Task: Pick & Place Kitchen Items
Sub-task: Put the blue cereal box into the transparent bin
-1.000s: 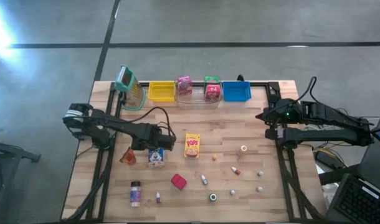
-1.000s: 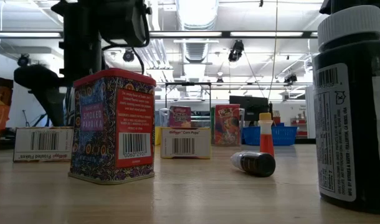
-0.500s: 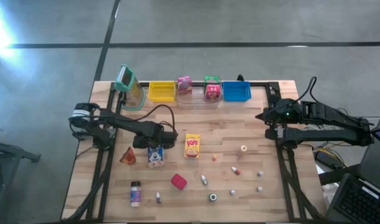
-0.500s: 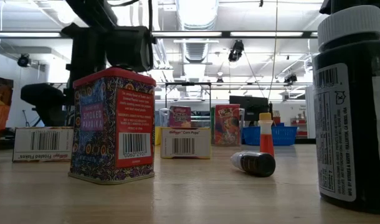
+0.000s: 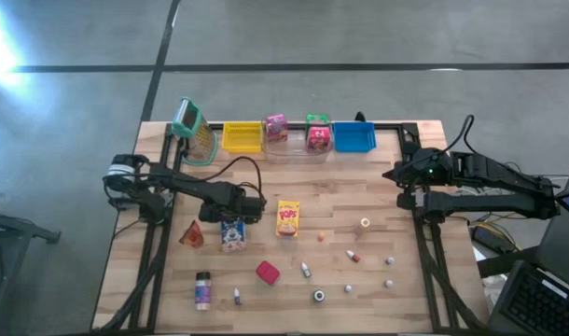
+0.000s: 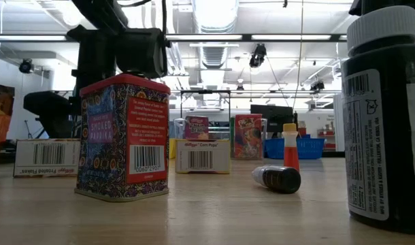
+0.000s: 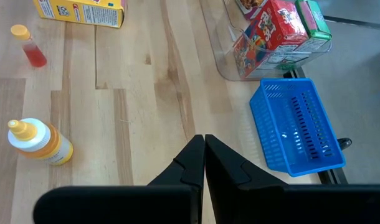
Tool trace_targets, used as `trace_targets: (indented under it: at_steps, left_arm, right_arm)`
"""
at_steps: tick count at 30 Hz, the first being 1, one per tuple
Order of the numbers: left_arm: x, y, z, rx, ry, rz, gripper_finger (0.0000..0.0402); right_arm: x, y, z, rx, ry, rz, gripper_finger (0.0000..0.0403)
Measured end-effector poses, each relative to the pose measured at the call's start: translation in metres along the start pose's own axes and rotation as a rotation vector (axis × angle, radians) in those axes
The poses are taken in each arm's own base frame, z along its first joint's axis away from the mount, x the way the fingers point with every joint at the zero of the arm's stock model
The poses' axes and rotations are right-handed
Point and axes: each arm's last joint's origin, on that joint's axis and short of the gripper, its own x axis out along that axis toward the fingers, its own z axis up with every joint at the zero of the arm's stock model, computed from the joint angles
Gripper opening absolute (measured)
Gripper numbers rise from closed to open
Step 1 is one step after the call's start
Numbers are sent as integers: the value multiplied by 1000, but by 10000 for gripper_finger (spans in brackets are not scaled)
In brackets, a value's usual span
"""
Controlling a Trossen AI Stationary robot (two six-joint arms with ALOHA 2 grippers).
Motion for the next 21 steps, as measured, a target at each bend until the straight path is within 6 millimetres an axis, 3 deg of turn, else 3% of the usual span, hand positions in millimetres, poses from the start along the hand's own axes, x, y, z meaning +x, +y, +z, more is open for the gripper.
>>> trace_targets:
  at_steps: [13,21]
  left_arm:
    - [-3,3,1,-45,-7,9,397]
    - [-3,3,1,-55,-8,14,350]
  right_arm:
    - [0,0,0,0,0,0,8]
    - [0,0,0,0,0,0,8]
